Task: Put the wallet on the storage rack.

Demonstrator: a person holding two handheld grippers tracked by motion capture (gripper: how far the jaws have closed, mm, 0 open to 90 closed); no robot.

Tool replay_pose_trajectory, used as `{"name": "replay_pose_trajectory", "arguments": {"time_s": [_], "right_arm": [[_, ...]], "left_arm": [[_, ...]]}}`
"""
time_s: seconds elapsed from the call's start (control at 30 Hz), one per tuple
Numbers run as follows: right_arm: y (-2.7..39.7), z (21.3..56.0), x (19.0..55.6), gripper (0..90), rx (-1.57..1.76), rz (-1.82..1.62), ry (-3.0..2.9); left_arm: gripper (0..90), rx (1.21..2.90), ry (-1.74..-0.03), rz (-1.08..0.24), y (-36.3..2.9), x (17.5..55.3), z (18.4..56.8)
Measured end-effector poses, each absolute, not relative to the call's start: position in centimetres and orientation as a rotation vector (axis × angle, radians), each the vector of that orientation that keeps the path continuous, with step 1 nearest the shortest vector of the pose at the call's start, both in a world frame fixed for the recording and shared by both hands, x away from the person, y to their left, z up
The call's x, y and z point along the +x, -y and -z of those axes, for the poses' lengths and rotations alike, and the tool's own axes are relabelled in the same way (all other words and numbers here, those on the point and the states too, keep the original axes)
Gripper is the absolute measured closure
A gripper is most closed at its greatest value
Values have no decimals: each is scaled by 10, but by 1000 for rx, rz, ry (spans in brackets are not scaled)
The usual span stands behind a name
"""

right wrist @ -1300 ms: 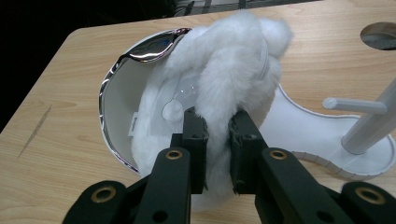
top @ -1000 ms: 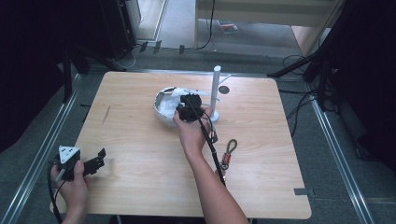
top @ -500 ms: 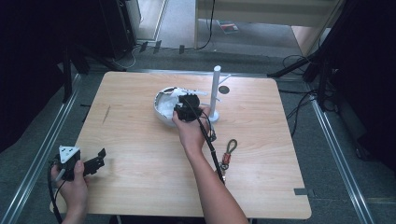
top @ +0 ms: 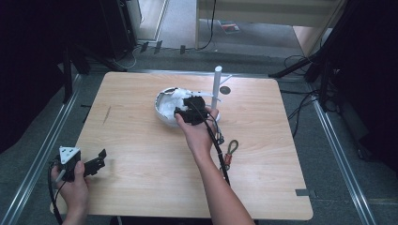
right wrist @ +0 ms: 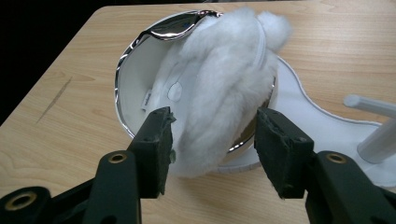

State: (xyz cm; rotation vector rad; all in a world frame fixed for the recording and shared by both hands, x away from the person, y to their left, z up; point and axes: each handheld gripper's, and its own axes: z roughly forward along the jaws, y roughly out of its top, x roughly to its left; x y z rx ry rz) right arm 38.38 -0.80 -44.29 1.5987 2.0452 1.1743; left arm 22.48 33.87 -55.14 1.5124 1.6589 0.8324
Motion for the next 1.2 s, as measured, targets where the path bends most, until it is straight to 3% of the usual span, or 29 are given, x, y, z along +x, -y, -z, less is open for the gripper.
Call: {"name": "replay_pose_trajectory", "arguments": {"time_s": [0.67,1.2], "right_arm": [[44,431,352,429,1536,-1149,-2096],[83,442,332,409,1577,-1082,-2095]], "left_arm": [[69,1512,-1658,-834,-339,225,551],[69,1510,-1659,-829,-339,225,551]]}}
